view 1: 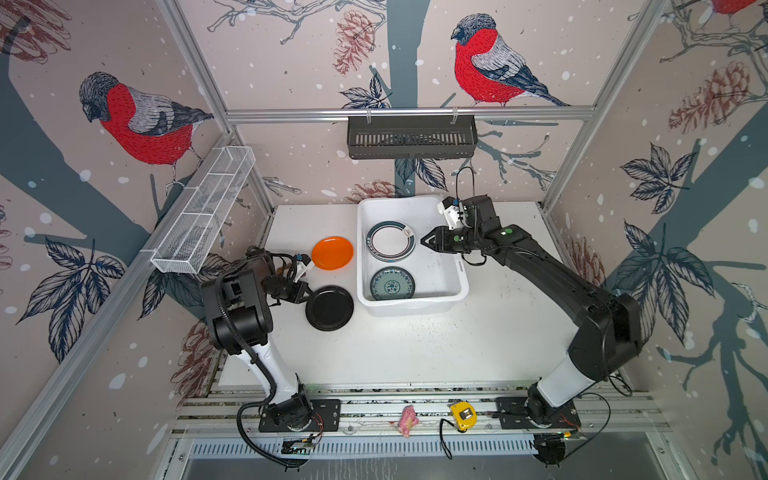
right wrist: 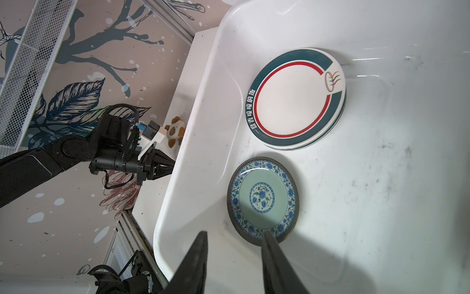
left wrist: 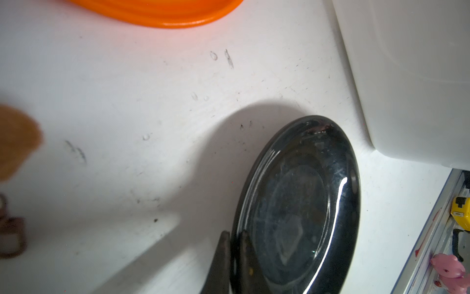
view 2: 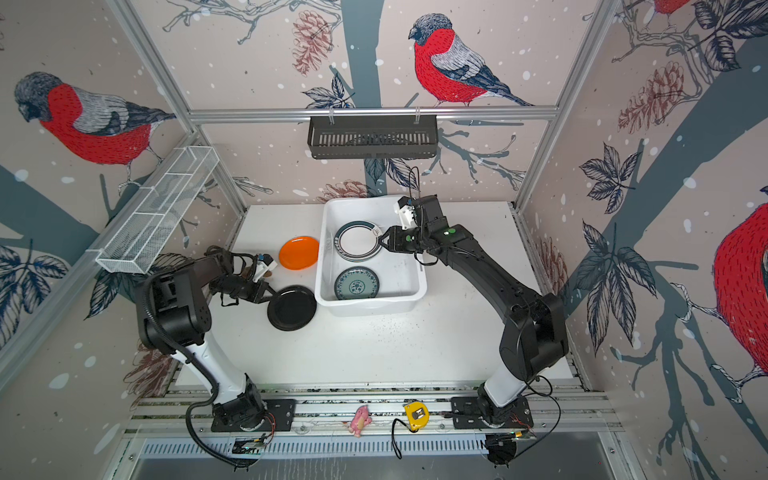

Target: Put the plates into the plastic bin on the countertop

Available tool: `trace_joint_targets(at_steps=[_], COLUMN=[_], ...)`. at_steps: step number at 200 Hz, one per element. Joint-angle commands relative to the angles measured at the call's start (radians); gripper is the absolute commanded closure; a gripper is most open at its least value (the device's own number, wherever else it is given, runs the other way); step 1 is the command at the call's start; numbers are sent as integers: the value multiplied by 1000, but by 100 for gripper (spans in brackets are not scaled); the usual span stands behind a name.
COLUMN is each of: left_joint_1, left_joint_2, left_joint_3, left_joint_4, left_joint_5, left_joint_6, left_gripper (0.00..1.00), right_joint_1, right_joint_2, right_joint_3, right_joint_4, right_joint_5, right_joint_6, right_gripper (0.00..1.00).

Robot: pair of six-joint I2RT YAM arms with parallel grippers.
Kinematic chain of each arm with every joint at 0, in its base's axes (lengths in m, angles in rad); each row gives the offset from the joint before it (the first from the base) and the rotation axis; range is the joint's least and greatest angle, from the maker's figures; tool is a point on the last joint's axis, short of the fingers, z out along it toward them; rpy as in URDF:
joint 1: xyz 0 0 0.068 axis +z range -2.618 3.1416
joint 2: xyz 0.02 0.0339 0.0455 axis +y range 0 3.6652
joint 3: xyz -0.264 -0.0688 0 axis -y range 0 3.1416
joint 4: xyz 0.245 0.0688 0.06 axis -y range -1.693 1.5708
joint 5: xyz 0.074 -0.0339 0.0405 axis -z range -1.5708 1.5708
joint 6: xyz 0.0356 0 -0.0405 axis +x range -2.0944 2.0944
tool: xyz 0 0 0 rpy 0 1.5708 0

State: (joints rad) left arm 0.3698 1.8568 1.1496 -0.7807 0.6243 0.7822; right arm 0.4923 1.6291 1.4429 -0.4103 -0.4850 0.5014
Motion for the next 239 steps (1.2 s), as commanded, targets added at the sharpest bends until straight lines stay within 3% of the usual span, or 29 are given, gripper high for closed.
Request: trace_joint_targets(at_steps=[1, 239], left_joint_1=[4, 6], left_joint_2=[-21, -108], left_joint_3=[16, 180], left_joint_4=[-29, -190], left_joint_5=[-36, 0], left_joint_6=[29, 37], left_gripper=[100, 100], right_joint_1=[0, 2], right_joint_2=[-4, 12], right_joint_3=[4, 24], right_joint_4=[27, 33], right_joint_5=[-14, -35], right_joint_6=[12, 12], right_gripper=[63, 63])
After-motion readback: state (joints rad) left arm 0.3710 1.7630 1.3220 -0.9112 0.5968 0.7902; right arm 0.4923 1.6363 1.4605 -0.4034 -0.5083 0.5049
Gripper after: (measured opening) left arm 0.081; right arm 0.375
